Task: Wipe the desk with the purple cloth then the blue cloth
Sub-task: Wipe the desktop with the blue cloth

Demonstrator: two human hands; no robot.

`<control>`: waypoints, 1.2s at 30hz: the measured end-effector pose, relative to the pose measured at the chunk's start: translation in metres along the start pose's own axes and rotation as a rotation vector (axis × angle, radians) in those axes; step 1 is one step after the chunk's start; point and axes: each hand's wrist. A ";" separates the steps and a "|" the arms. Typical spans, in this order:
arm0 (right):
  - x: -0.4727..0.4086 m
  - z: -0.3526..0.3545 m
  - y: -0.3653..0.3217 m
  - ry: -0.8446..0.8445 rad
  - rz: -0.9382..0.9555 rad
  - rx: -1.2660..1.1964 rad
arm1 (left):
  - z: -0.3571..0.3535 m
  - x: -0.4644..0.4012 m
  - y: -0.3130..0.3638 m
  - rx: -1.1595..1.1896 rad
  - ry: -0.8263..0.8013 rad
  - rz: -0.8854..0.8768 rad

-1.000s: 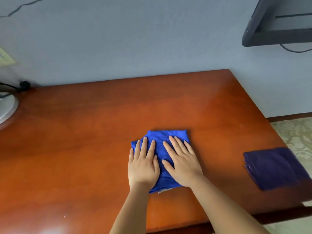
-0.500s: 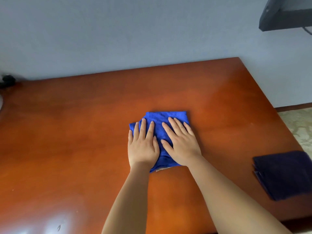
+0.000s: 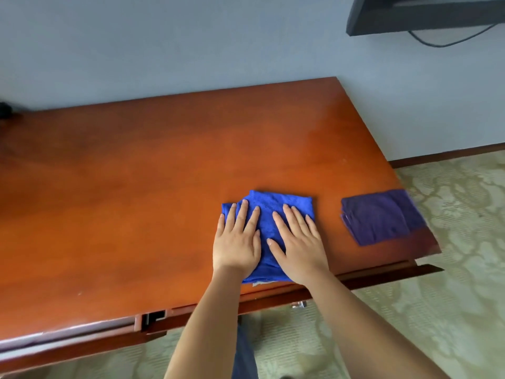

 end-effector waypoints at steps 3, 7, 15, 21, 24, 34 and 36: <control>0.002 0.002 0.002 0.020 -0.005 0.001 | 0.000 -0.001 0.001 -0.011 0.015 -0.014; -0.020 0.006 0.008 0.037 0.035 0.004 | 0.006 -0.016 0.001 0.027 0.032 0.003; -0.121 0.035 0.025 0.045 0.055 0.031 | 0.033 -0.106 -0.010 0.080 0.106 0.077; -0.207 0.057 0.035 0.051 0.023 0.054 | 0.062 -0.193 -0.028 0.089 0.136 0.074; -0.251 0.070 0.043 0.063 0.009 0.051 | 0.077 -0.239 -0.034 0.088 0.138 0.065; -0.311 0.089 0.055 0.066 -0.019 0.051 | 0.098 -0.301 -0.040 0.074 0.113 0.065; -0.302 0.087 0.053 0.055 -0.036 0.048 | 0.096 -0.294 -0.041 0.056 0.106 0.049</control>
Point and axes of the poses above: each hand's wrist, its own x-axis away from the middle knuckle, its own z-axis out of the back of the hand, y = z × x, and after that the axes turned 12 degrees about -y, right-handed
